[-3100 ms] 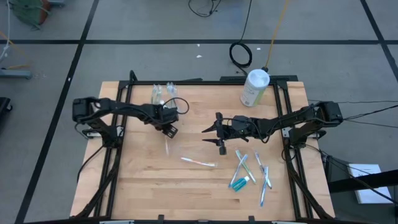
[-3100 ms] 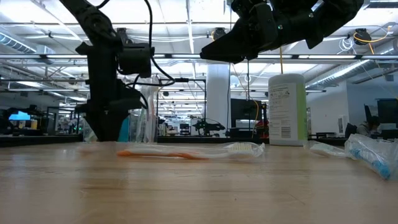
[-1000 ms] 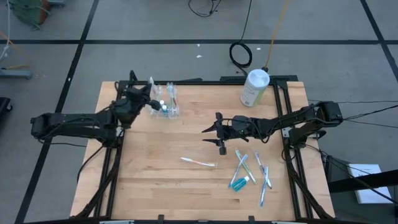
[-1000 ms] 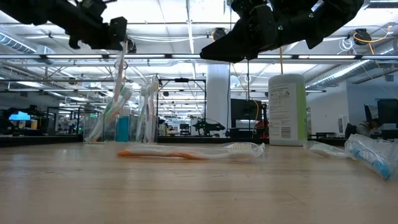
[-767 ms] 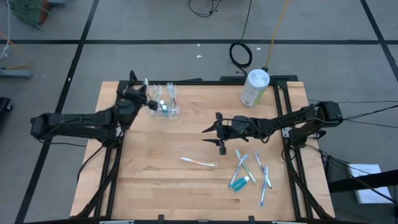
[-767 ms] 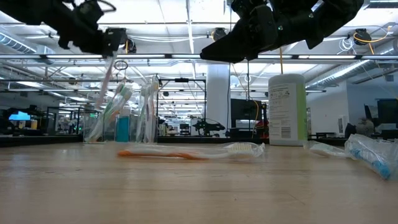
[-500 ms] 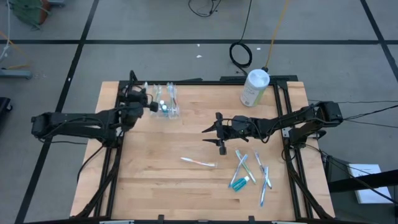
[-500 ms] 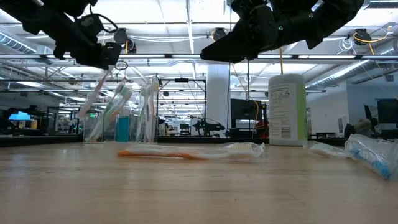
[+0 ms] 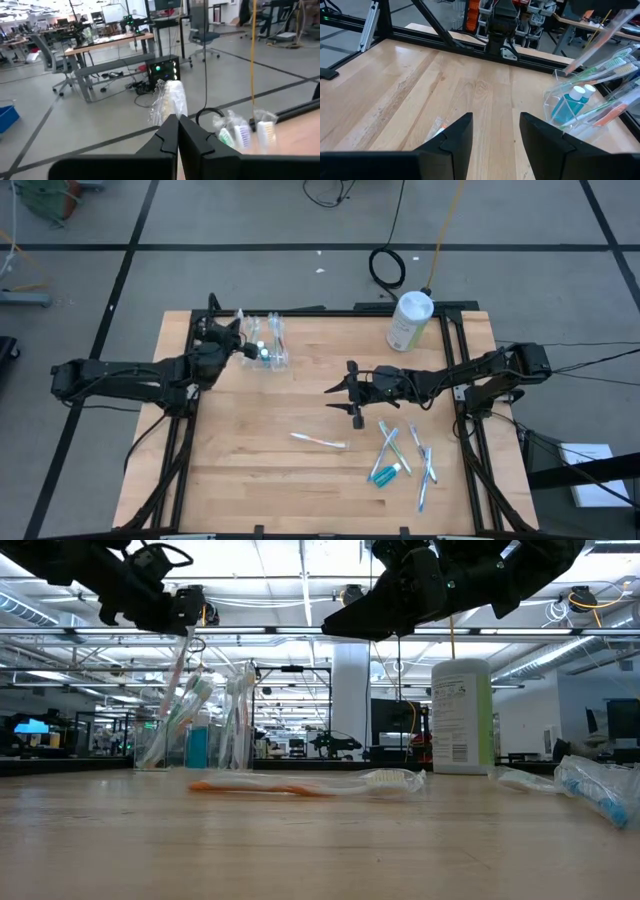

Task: Pick & Place toothbrushing station
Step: Put the orange toothbrush into the transparent organizer

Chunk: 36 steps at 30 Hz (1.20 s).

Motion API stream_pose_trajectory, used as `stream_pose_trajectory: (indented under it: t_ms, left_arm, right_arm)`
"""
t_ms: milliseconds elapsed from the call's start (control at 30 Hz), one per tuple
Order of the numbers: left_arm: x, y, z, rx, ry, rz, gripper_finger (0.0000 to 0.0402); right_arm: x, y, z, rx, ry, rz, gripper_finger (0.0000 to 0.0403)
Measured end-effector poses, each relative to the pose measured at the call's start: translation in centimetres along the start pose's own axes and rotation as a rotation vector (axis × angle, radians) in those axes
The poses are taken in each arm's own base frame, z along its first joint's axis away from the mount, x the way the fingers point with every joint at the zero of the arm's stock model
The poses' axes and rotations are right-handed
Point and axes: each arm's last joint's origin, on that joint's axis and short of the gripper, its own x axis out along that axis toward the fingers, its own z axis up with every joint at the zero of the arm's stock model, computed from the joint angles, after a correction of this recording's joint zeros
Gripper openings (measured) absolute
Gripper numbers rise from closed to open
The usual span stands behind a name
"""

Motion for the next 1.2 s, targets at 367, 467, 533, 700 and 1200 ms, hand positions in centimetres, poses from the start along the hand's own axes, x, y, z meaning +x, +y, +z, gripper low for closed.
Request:
stream_pose_trajectory:
  t_ms: [367,467,533,700,1200]
  left_arm:
    - [-0.1,0.3,-1.8,0.005,0.104,0.014,0.0006]
    - [-0.1,0.3,-1.4,-0.001,0.076,0.028,0.0014]
    - [-0.1,0.2,-1.0,0.005,0.052,0.029,0.0015]
    - [-0.1,0.1,-0.5,0.0,0.023,0.023,0.0003]
    - [-0.1,0.2,-1.5,0.062,0.08,0.032,0.0014]
  right_arm:
    - [0.0,0.0,0.0,0.002,0.0,0.0,0.0155]
    - [0.0,0.0,0.0,0.002,0.0,0.0,0.0155]
    - [0.0,0.0,0.0,0.002,0.001,0.0,0.0155]
    - [0.0,0.0,0.0,0.001,0.0,0.0,0.0155]
    - [0.0,0.0,0.0,0.029,0.003,0.001,0.0155]
